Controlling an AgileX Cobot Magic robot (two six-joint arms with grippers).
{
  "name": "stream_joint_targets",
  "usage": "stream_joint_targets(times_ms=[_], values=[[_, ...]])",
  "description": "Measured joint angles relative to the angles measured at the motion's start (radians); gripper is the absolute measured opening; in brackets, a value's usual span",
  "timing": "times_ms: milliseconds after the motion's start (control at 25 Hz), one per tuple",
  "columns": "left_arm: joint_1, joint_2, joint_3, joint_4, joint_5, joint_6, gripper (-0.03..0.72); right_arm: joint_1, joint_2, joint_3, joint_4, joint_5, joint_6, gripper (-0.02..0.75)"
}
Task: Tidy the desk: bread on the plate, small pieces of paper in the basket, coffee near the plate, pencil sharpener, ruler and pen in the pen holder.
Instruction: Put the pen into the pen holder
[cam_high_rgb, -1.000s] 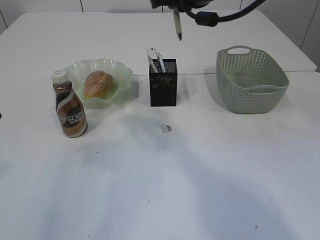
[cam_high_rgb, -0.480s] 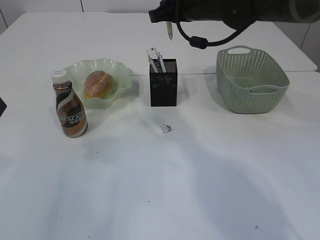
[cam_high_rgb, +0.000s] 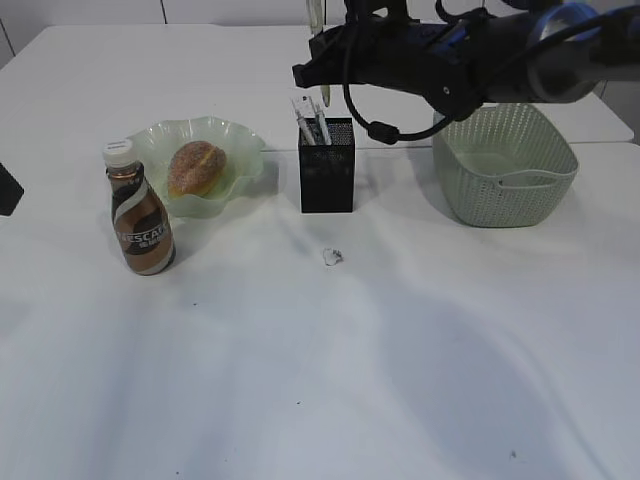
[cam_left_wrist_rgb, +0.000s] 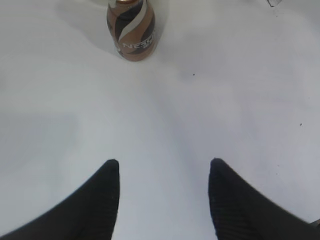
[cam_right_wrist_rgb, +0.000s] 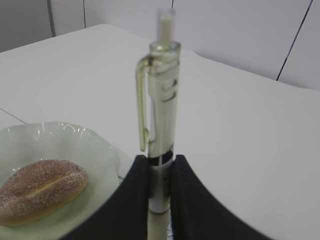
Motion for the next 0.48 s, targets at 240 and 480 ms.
stream_joint_targets(times_ms=[240, 480], values=[[0.000, 0.000, 0.000, 0.000, -0.025, 0.000, 0.401, -0.007, 0.040, 0.000, -0.002, -0.017, 0.000, 0.088], [0.000, 0.000, 0.000, 0.000, -0.032, 0.000, 0.401, -0.009, 0.063, 0.000, -0.004, -0.019, -0.018, 0.088]])
